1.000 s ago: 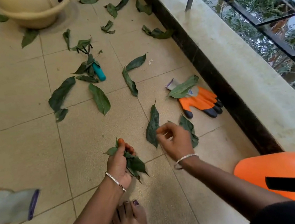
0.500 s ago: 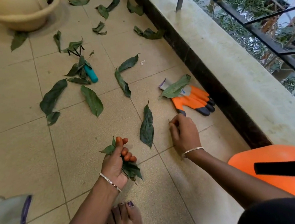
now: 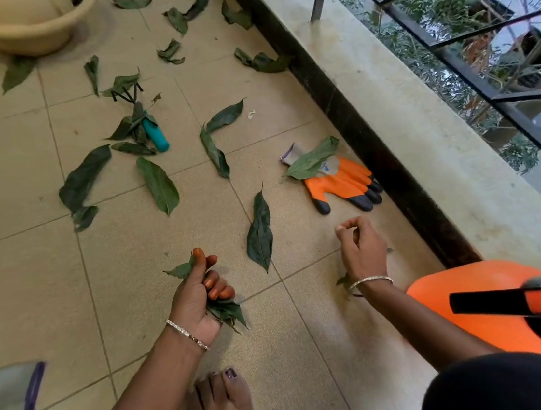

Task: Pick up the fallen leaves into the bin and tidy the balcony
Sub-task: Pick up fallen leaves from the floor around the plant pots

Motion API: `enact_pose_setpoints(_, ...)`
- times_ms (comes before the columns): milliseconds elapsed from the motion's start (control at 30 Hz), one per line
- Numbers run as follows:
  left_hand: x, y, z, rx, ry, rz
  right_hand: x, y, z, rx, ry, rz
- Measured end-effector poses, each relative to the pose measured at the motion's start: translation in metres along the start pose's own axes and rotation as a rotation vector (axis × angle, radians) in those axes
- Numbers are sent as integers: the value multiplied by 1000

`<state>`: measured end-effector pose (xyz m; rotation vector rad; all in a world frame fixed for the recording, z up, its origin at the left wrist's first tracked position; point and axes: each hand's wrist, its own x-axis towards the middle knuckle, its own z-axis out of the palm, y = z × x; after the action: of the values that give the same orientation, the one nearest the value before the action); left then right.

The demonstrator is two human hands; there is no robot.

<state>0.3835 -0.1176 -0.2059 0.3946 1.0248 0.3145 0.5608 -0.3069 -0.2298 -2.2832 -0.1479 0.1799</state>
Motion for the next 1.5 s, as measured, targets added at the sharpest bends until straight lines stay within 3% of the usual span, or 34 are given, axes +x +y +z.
enact_pose_setpoints(100,0,2,-2,-4,-1,-15,-6,-20,-1,203,-53,106)
enact_pose_setpoints(233,-3,4,-3,67,-34,-51,-7,-83,3,704,-251,310)
enact_pose_setpoints(367,-9,3,-1,85,-69,-91,-7,-126,15,1043,-430,279)
enact_pose_setpoints(500,-12,6,-1,59,-73,-89,0,-134,40,1081,-431,209)
enact_pose_setpoints(600,-13,13,-8,51,-60,-66,10,-122,61,848,-405,137)
enact_pose_setpoints(800,-12,28,-23,15,-36,-30,9,-76,89,-218,-176,-164)
enact_pose_setpoints(867,-12,29,-25,-4,-29,-28,4,-67,93,-447,-146,-206)
enact_pose_setpoints(967,-12,30,-25,-16,-22,-25,-1,-57,100,-594,-162,-274)
enact_pose_setpoints(1133,-10,33,-27,-12,-10,-19,-8,-48,114,-550,-118,-508)
enact_pose_setpoints(1200,-9,35,-28,-22,-9,-25,-9,-45,114,-487,-173,-581)
enact_pose_setpoints(1267,-8,36,-28,-36,-10,-35,-4,-47,108,-293,-227,-539)
enact_pose_setpoints(1500,-3,33,-24,-55,-16,-57,25,-76,54,677,-247,235)
